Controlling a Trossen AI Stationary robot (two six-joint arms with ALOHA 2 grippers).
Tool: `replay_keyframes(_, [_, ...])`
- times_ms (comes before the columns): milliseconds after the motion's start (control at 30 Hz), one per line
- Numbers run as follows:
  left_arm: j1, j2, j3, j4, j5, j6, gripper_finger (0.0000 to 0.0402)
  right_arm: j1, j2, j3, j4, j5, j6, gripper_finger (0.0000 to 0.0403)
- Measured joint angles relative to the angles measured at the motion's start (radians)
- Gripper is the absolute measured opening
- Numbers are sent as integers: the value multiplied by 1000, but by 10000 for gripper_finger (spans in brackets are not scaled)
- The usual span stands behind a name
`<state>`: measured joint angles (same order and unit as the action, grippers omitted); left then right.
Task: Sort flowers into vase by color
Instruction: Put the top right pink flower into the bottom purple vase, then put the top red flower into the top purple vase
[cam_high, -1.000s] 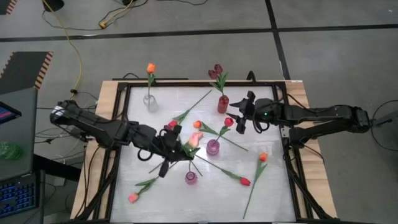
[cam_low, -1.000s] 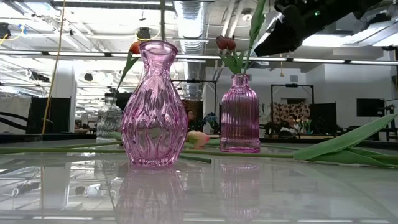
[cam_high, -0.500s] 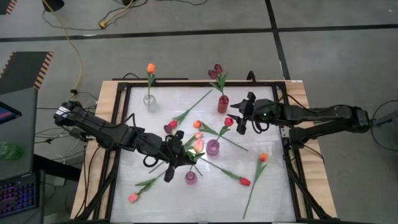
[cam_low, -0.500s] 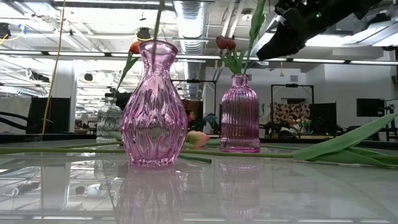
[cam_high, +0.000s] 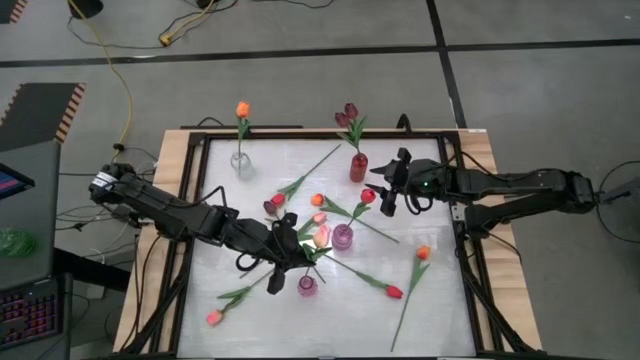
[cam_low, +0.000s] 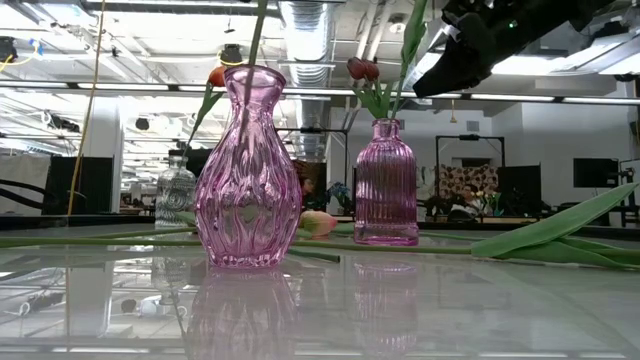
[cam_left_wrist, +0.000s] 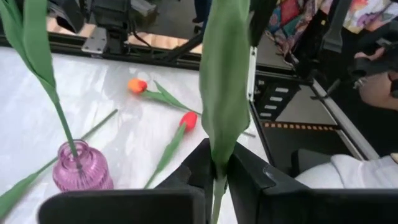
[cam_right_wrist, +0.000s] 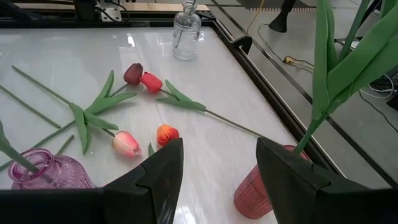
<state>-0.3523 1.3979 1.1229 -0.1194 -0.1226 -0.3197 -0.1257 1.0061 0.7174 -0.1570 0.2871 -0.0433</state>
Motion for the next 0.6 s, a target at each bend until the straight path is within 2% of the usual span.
replay_keyframes(267, [0,-2,0,-55,11,20,88,0,0,0,0,0,-1,230])
replay_keyframes(600, [0,-3,0,-149,11,27,100,0,0,0,0,0,-1,230])
